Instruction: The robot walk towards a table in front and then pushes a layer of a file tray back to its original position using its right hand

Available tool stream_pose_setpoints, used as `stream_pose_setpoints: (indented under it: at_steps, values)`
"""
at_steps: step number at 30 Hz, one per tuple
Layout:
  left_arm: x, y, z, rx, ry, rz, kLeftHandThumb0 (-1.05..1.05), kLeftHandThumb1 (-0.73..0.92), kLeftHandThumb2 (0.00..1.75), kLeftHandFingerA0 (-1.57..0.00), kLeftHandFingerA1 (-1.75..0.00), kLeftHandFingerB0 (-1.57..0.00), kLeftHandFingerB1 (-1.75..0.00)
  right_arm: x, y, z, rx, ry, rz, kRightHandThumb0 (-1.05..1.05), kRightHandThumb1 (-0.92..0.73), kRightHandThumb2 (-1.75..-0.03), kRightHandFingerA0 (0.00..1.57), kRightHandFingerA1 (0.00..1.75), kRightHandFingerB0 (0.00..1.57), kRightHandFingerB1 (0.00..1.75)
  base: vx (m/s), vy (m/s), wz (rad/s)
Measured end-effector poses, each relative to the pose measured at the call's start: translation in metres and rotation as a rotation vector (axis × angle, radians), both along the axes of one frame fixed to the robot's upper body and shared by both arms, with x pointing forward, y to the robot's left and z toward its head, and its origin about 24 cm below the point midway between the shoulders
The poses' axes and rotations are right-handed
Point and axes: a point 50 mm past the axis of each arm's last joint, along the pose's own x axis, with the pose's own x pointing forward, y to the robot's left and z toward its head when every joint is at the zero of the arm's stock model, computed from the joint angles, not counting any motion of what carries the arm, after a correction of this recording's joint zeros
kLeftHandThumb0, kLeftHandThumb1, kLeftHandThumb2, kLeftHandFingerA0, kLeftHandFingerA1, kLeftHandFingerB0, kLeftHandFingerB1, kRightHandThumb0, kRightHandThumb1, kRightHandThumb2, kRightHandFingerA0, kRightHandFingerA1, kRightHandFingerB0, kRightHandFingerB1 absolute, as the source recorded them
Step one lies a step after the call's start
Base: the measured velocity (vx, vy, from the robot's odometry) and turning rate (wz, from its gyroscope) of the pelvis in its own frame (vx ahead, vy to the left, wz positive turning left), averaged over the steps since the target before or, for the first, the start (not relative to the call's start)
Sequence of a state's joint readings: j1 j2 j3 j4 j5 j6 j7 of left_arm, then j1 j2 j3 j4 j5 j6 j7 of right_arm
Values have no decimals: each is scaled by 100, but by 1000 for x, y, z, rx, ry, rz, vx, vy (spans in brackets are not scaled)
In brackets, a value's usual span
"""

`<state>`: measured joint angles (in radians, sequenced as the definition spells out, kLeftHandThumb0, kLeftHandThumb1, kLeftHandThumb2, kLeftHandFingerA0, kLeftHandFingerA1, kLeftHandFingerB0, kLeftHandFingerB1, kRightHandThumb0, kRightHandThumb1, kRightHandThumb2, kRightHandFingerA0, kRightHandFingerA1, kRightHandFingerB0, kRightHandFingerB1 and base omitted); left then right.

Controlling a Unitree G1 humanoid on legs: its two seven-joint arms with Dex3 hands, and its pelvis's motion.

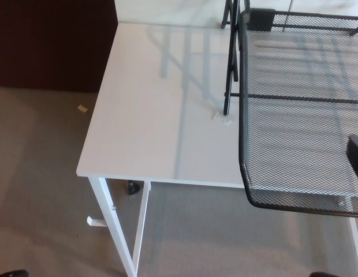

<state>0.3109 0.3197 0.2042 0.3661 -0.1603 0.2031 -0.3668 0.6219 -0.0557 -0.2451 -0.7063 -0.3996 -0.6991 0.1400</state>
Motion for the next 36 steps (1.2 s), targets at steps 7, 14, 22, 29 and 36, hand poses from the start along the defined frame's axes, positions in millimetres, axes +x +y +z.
stream_pose_setpoints:
  at_steps: [7,14,22,29,36]
  values:
    - [1,0,0,0,-1,-1,-10,37,81,-30,-54,-25,-50,15,-1,-5,-127,12,-31,-79,-51,-79,0,0,0,0,0,0,0]
    - [1,0,0,0,-2,-2,-10,37,81,-29,-54,-24,-51,34,-6,-13,-250,43,-69,-80,-49,-78,0,0,0,0,0,0,0]
    - [2,-1,0,1,-4,-4,-13,54,57,-42,-42,-36,-37,56,-13,-26,-404,120,-131,-81,-50,-79,0,0,0,0,0,0,0]
    - [2,-1,1,7,-7,-9,-13,54,57,-43,-43,-37,-38,73,-21,-41,-521,196,-190,-82,-50,-81,0,0,0,0,0,0,0]
    - [7,-1,4,21,-22,-19,-8,38,81,-31,-55,-24,-50,90,-25,-48,-578,233,-238,-84,-52,-82,0,0,0,0,0,0,0]
